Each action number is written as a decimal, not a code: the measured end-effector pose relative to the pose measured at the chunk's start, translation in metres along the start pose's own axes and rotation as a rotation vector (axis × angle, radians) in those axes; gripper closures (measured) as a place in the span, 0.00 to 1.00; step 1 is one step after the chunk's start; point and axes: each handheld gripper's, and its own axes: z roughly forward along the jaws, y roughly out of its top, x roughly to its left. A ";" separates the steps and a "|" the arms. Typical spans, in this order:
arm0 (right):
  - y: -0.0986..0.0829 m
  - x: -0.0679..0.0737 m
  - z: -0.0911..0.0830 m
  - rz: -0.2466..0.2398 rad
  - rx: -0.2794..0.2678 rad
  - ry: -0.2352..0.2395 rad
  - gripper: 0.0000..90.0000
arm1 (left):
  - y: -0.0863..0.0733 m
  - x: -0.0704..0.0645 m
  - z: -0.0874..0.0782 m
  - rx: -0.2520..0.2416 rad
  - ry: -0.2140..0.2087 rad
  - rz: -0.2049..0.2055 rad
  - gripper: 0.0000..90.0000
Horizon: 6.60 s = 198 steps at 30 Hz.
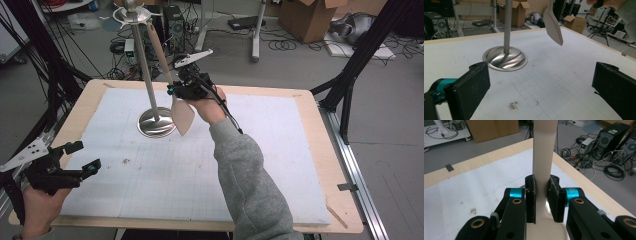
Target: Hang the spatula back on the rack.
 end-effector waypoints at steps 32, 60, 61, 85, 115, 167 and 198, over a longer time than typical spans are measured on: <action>0.007 0.004 0.027 0.025 -0.028 -0.002 0.87 | -0.002 -0.001 -0.008 -0.004 0.012 -0.005 0.02; 0.011 0.005 0.037 0.038 -0.036 -0.011 0.86 | -0.003 -0.002 -0.011 -0.004 0.014 -0.003 0.02; 0.011 0.006 0.037 0.039 -0.036 -0.011 0.86 | -0.003 -0.002 -0.010 -0.005 0.014 -0.002 0.02; -0.011 0.008 0.003 0.073 -0.086 0.049 0.19 | 0.004 0.001 0.006 -0.013 -0.022 -0.002 0.02; -0.092 -0.006 -0.092 0.065 -0.177 -0.007 0.16 | 0.017 0.011 0.032 -0.022 -0.037 0.000 0.02; -0.202 -0.029 -0.170 0.147 -0.173 -0.086 0.16 | 0.019 0.008 0.045 -0.010 -0.051 0.010 0.02; -0.263 -0.037 -0.218 0.178 -0.260 -0.069 0.16 | 0.020 0.008 0.046 -0.007 -0.053 0.013 0.02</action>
